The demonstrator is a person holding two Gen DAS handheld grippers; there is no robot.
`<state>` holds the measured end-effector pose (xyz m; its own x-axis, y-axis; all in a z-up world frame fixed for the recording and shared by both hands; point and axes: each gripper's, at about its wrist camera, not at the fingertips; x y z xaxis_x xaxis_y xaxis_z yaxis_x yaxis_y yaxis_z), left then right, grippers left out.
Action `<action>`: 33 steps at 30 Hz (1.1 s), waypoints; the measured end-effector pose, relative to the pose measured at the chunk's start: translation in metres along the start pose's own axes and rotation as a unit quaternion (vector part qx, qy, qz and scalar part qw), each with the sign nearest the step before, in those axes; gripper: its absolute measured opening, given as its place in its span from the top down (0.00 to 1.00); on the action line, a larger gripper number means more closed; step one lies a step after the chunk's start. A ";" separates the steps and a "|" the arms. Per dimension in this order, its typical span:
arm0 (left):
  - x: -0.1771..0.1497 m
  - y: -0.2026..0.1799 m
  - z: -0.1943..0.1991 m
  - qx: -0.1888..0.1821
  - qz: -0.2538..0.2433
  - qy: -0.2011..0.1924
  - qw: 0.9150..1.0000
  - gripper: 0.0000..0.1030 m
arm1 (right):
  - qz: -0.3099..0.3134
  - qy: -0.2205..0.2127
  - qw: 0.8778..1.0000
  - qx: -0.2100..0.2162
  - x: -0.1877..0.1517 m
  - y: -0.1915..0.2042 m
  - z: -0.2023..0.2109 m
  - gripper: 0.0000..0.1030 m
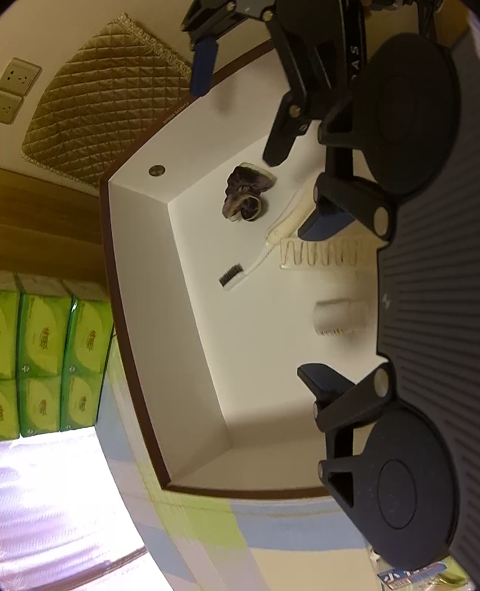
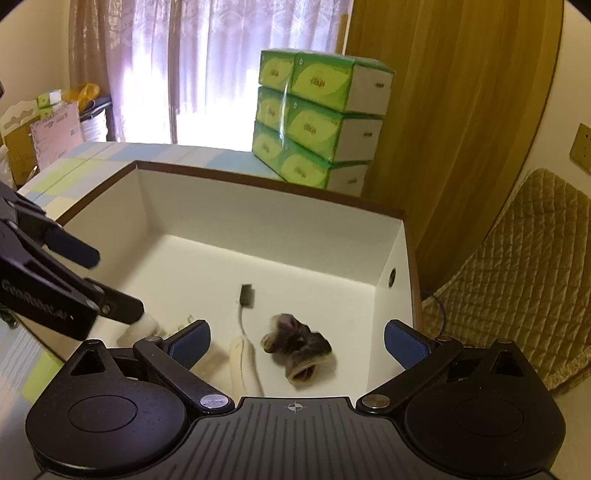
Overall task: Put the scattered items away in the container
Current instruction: 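Carry both items into the brown box and open both tools to release, then withdraw both tools from the box toward the remaining items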
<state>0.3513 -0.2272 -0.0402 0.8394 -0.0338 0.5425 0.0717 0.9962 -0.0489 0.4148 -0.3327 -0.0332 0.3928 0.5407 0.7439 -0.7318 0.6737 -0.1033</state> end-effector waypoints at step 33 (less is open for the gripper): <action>-0.032 0.014 0.057 0.032 0.020 -0.026 0.999 0.03 | -0.063 -0.001 0.998 -0.030 -0.005 0.027 0.040 0.00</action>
Point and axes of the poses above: each gripper's, at about its wrist camera, not at the fingertips, and z roughly against the way its jaws point, y to its left, x to its top, and after that the axes turned 2 degrees about -y, right-handed
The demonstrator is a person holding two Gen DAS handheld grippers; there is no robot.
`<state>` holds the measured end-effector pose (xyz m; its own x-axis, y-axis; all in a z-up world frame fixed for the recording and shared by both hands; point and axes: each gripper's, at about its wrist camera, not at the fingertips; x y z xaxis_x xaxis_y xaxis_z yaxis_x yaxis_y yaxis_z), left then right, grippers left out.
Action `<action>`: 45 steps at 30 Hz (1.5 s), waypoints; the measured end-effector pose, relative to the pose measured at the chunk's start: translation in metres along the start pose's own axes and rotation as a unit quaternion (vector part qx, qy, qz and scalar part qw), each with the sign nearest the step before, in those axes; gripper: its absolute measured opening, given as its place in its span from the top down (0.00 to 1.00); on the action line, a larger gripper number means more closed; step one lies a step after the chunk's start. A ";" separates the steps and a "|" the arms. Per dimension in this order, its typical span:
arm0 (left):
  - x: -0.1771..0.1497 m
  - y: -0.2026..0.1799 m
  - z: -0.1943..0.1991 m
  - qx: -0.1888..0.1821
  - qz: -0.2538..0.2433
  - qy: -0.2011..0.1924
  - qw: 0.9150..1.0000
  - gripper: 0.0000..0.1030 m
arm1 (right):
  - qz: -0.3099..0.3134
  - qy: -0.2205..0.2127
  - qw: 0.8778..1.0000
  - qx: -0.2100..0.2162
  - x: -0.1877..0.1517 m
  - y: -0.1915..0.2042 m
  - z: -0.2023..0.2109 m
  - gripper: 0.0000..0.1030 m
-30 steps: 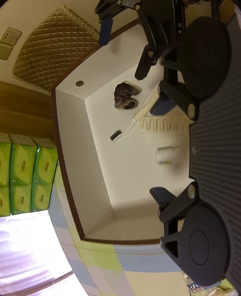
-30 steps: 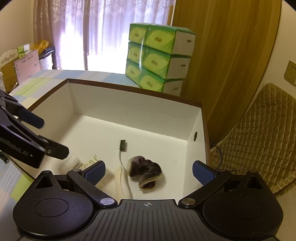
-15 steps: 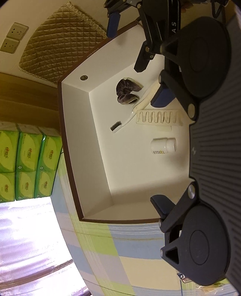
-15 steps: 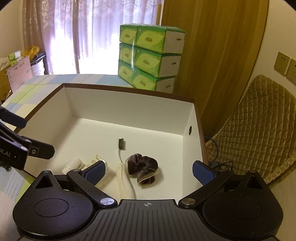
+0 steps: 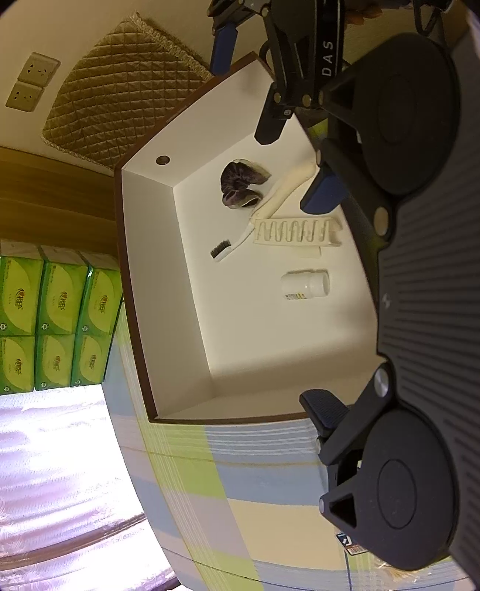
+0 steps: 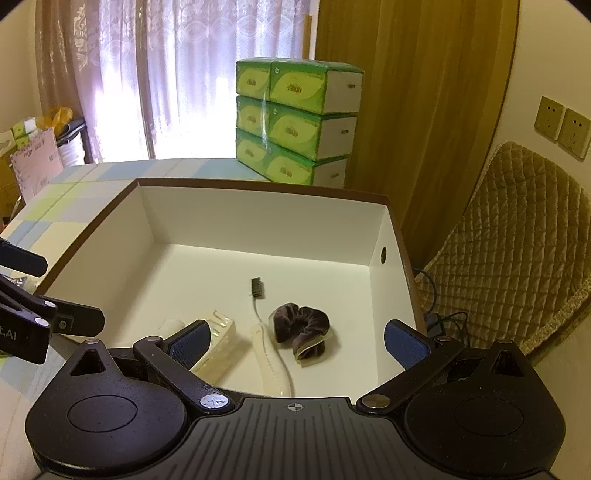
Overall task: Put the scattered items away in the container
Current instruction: 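Withdraw both tools from the box toward the remaining items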
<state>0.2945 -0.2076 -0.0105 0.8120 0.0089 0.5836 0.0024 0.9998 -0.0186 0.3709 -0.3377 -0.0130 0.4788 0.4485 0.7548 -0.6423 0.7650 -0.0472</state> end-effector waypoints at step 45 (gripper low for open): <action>-0.082 0.012 0.056 0.016 0.013 0.013 1.000 0.03 | -0.010 0.032 0.997 0.072 -0.053 0.052 0.048 0.00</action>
Point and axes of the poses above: each gripper's, at about its wrist camera, not at the fingertips, and z roughly against the way its jaws point, y to its left, x to its top, and after that the axes turned 2 degrees about -y, right-handed
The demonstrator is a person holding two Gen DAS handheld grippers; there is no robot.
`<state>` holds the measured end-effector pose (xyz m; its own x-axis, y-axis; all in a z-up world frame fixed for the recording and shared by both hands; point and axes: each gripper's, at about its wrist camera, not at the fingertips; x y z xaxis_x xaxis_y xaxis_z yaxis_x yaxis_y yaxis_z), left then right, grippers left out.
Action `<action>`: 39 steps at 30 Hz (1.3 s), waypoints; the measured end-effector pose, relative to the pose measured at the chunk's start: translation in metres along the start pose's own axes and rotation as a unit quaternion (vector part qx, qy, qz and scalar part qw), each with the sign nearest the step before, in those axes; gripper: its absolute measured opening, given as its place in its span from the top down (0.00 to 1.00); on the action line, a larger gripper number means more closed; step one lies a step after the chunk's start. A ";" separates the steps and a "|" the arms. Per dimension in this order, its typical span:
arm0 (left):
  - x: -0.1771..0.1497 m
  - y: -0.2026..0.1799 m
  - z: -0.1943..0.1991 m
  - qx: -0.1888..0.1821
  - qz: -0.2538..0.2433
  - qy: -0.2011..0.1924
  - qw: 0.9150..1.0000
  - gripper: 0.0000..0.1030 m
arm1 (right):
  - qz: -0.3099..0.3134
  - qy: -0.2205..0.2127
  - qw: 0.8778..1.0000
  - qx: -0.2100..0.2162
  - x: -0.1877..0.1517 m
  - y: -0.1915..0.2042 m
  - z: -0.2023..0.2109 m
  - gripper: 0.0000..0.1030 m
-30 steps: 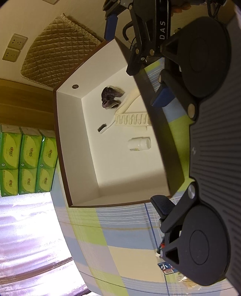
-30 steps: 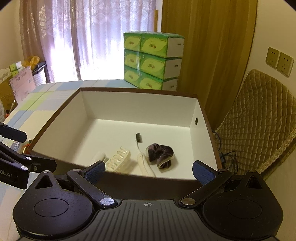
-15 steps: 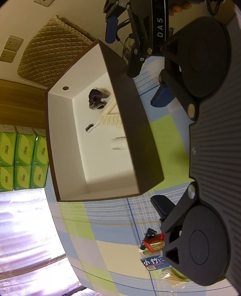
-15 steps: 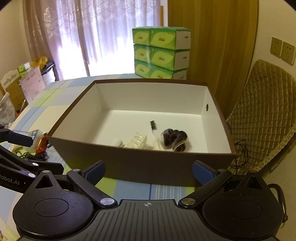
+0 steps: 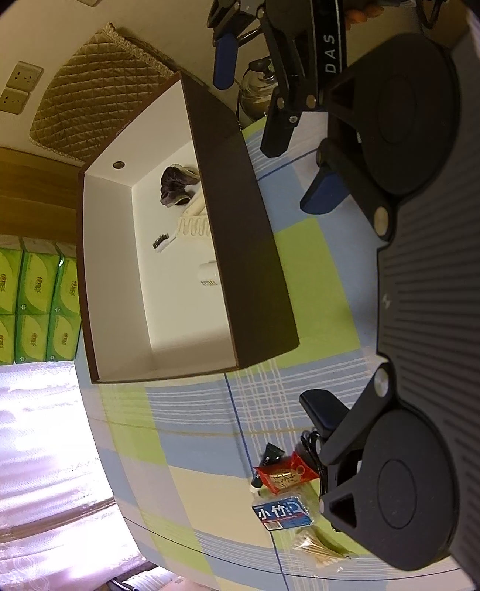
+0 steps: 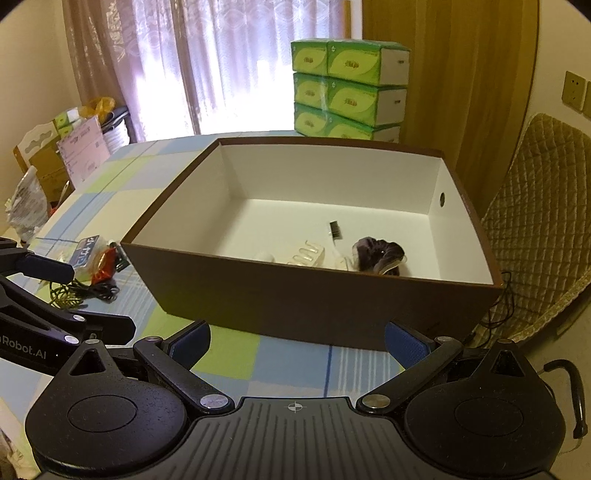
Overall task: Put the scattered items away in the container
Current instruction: 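Withdraw both tools from the box toward the remaining items, then grasp the leopard-print hair clip with the left tool while the right tool grasps the black cable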
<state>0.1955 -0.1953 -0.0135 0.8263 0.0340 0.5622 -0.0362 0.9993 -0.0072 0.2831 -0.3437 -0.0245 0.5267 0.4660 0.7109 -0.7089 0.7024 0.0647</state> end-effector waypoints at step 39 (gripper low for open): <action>-0.066 0.149 0.031 0.016 -0.003 0.015 1.000 0.04 | -0.015 0.047 0.998 0.028 -0.021 0.143 -0.029 0.00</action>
Point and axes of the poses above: each gripper's, at about its wrist camera, not at the fingertips, and z roughly against the way its jaws point, y to its left, x to its top, and after that the axes turned 2 degrees about -y, right-handed
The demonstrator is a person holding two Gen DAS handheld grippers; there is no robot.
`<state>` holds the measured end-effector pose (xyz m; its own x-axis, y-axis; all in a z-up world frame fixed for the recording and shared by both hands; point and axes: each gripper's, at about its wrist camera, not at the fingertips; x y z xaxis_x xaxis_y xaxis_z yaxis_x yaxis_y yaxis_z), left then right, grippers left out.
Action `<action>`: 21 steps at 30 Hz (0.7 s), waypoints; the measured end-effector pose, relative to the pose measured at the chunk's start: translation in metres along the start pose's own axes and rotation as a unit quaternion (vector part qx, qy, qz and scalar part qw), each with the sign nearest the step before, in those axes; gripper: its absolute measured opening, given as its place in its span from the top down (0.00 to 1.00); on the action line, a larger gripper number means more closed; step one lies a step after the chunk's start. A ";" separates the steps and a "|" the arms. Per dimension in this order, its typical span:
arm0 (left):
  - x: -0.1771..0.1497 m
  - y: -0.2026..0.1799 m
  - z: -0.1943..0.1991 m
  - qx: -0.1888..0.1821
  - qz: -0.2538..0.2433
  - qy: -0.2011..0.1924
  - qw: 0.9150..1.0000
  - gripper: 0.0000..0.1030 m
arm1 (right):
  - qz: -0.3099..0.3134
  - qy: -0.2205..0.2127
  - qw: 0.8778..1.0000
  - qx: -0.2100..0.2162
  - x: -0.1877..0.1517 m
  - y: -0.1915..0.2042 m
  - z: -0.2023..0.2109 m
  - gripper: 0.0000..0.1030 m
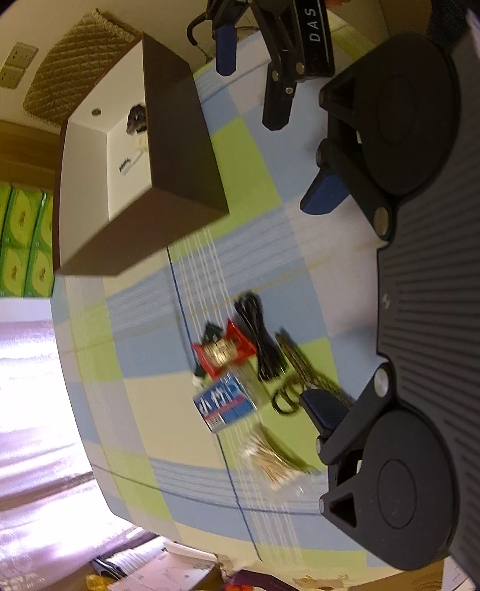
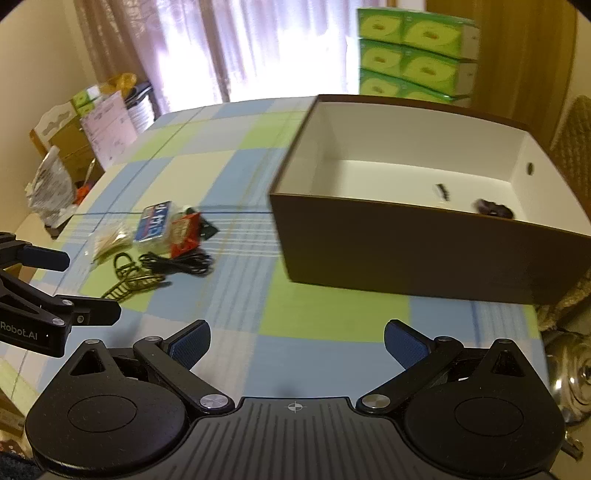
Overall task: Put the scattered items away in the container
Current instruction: 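Grasp the leopard-print hair clip with the left tool while the right tool grasps the black cable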
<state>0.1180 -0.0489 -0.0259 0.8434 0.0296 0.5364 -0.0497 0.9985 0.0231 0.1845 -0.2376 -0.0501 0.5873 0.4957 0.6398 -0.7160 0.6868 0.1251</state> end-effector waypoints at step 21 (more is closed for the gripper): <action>-0.028 0.083 -0.033 0.011 -0.013 -0.010 1.000 0.18 | 0.028 0.013 0.997 0.070 0.013 0.052 -0.074 0.00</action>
<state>0.1077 0.0345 -0.0666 0.8339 0.0018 0.5519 -0.0395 0.9976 0.0564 0.1824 -0.1558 -0.0919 0.5537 0.5464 0.6285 -0.7925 0.5775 0.1961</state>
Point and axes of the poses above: each gripper's, at about its wrist camera, not at the fingertips, and z roughly against the way its jaws point, y to its left, x to its top, and after that the axes turned 2 degrees about -y, right-handed
